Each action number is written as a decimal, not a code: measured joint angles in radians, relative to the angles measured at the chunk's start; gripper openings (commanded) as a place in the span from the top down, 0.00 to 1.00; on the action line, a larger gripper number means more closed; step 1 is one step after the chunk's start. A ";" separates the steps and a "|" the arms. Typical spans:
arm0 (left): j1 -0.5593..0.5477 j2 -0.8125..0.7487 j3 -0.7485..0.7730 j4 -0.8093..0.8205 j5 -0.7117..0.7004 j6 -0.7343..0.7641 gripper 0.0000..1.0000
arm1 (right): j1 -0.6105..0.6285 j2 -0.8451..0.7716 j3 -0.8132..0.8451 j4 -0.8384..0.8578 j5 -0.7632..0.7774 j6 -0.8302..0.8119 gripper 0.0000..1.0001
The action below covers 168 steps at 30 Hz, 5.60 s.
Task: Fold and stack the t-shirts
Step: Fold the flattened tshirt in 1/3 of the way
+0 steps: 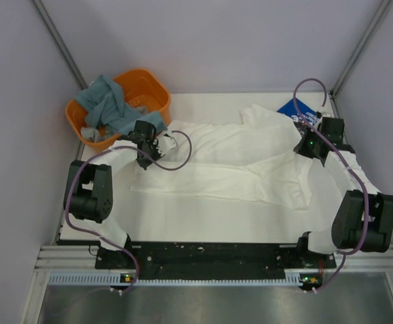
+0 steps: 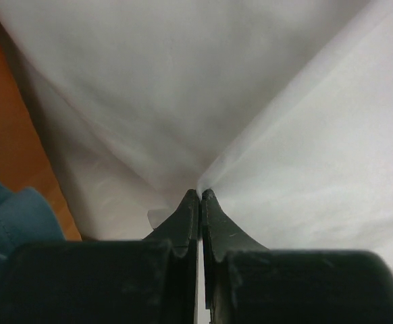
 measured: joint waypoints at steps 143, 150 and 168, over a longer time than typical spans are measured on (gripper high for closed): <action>-0.063 -0.438 0.065 -0.637 0.253 0.435 0.51 | -0.246 -0.796 -0.102 -0.587 0.156 0.543 0.81; -0.506 -0.303 0.163 -0.348 0.465 0.210 0.53 | 0.048 -0.566 -0.297 -0.351 0.095 0.534 1.00; -0.785 0.397 0.571 -0.063 0.457 -0.012 0.51 | 0.071 -0.169 -0.515 0.154 -0.021 0.472 1.00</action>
